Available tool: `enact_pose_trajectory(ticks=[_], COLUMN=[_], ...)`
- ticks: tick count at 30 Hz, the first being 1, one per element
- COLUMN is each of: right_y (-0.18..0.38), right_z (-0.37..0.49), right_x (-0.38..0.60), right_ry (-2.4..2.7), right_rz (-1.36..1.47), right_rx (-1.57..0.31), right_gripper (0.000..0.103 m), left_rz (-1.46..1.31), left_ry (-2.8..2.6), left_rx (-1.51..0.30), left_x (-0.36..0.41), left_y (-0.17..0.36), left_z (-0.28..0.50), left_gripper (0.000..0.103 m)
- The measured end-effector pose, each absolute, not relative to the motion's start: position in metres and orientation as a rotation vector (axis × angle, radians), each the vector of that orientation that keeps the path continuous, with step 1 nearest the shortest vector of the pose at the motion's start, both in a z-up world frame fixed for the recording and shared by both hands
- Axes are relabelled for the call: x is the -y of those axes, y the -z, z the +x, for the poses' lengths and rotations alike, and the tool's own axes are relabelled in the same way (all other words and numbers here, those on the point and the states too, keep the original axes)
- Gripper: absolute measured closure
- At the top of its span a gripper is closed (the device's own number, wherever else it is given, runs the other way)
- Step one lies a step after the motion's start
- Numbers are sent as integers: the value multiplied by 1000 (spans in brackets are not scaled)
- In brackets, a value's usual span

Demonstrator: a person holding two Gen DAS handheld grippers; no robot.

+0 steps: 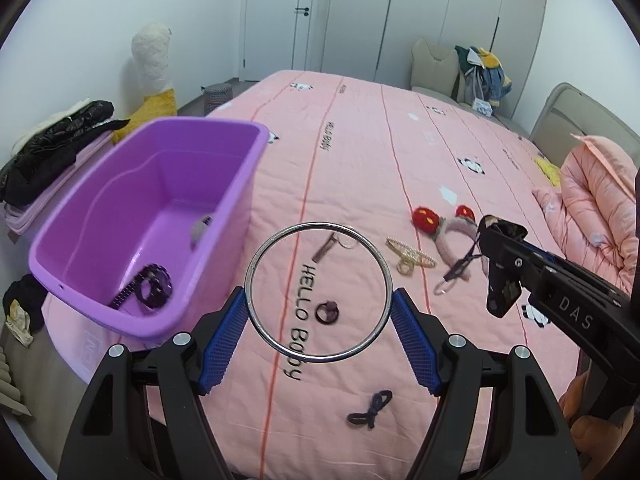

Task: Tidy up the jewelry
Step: 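Carry the bangle and lanyard over the purple tub and open both tools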

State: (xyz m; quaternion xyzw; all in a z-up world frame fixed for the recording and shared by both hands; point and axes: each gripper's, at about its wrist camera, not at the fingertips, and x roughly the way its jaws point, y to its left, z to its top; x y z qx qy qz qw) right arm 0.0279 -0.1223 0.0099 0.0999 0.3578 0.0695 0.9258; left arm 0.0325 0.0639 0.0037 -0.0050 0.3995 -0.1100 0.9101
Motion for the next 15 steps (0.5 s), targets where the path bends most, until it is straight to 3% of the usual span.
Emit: enact_pose_trajectory(ticks=[15], right_y=[-69], right_z=[128], right_x=[-8], right_ry=[-418], right_rz=[127], right_rx=[-704], right_gripper=[82], left_rz=[-79], left_ry=[-30], left_rx=[-786], left_x=[-191], left_y=[-50], left_z=[89], left_gripper=[33])
